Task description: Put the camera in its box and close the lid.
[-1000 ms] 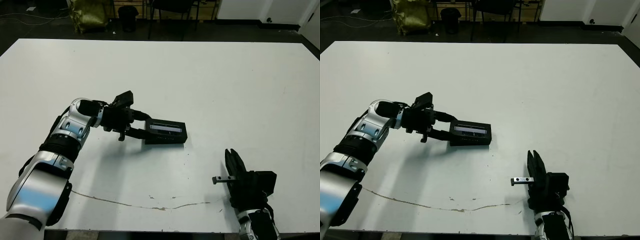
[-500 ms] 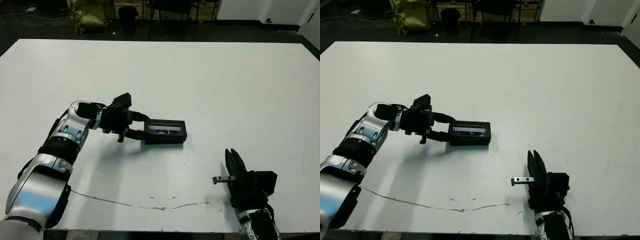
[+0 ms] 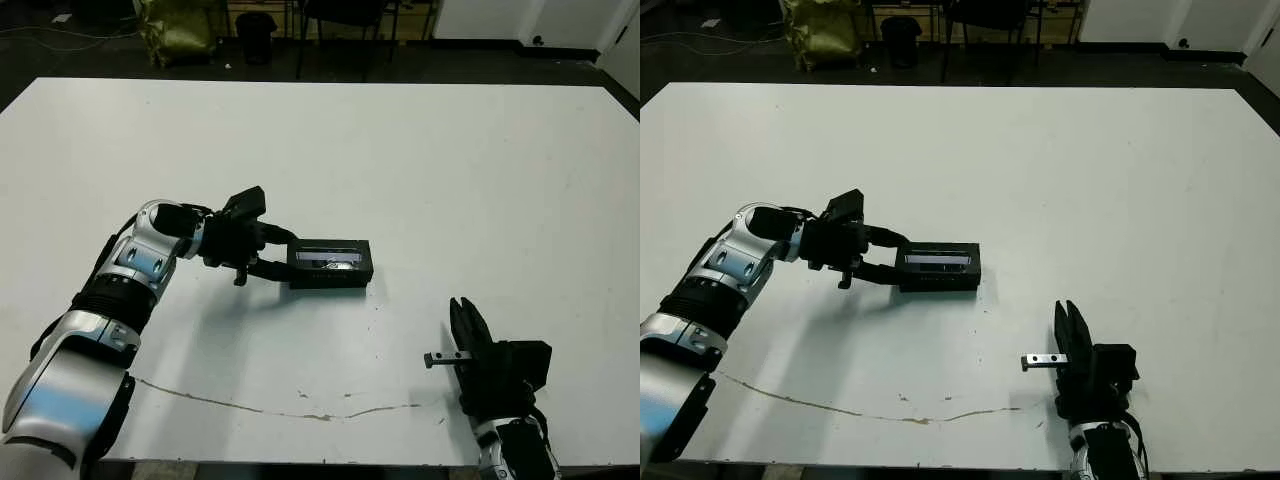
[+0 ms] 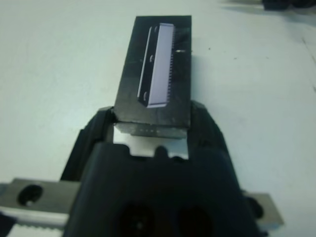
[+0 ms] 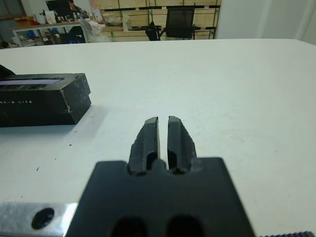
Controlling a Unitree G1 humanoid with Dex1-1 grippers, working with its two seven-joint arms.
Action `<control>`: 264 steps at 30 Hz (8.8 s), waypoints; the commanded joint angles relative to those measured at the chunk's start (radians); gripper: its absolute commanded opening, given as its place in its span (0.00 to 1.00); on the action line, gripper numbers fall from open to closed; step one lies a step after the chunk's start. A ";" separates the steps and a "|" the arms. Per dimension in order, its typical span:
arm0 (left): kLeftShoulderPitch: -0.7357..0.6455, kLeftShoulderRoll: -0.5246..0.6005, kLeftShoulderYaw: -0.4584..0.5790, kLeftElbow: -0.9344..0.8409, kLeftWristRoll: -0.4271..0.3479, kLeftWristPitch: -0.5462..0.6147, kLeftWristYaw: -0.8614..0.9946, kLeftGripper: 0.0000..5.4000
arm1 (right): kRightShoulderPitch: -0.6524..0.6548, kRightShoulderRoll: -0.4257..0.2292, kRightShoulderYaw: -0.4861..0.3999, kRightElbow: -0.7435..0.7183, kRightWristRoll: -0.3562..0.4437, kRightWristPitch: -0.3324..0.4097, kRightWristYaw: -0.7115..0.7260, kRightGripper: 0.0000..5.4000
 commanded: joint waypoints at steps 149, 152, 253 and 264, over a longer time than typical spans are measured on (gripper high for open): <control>-0.170 0.087 -0.382 -0.284 0.260 0.503 0.080 0.36 | 0.022 0.007 0.015 -0.030 -0.018 0.077 -0.042 0.00; -0.172 0.089 -0.392 -0.282 0.266 0.498 0.065 0.36 | 0.016 0.002 0.010 -0.005 0.002 0.037 -0.019 0.00; 0.103 0.132 0.036 -0.470 -0.120 0.411 0.256 0.36 | 0.012 0.012 0.015 0.024 -0.008 0.020 -0.031 0.00; 0.100 0.129 0.028 -0.275 -0.077 0.136 0.195 0.36 | 0.016 0.000 0.018 -0.003 -0.018 0.043 -0.028 0.00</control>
